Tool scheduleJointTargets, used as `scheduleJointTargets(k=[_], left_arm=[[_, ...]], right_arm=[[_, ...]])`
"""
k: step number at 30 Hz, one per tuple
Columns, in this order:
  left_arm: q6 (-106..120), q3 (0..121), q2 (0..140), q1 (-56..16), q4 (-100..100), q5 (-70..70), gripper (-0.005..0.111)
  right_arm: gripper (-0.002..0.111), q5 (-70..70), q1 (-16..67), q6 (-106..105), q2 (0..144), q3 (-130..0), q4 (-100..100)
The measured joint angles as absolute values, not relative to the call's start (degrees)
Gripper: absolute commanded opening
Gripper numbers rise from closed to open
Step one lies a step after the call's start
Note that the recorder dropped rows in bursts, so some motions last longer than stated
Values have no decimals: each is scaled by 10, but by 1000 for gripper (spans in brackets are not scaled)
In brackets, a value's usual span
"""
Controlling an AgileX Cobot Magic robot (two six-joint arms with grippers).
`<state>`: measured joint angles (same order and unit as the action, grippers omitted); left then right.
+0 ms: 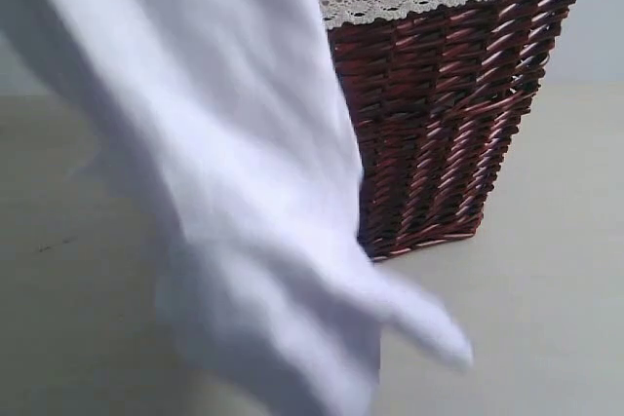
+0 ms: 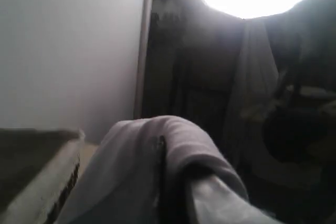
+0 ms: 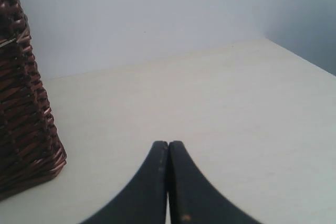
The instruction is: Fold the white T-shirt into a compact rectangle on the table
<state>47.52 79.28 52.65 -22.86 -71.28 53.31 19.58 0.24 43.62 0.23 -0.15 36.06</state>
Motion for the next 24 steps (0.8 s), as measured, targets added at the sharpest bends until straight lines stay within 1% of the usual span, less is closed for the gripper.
scheduleJointTargets(k=[1, 5, 7, 8, 10, 15, 24], left_arm=[[462, 789, 533, -229, -693, 572, 0], [453, 786, 545, -229, -667, 597, 0], [452, 785, 552, -229, -667, 633, 0], [452, 777, 561, -229, -668, 663, 0], [461, 751, 581, -229, -658, 677, 0], [547, 691, 647, -229, -646, 634, 0], [711, 682, 745, -229, -659, 576, 0]], right_arm=[[0, 196, 2, 436, 2, -1, 361], [0, 196, 2, 436, 2, -1, 361], [0, 197, 2, 436, 2, -1, 361], [0, 197, 2, 436, 2, -1, 361], [0, 197, 2, 436, 2, -1, 361], [0, 197, 2, 436, 2, -1, 361], [0, 197, 2, 436, 2, -1, 361]])
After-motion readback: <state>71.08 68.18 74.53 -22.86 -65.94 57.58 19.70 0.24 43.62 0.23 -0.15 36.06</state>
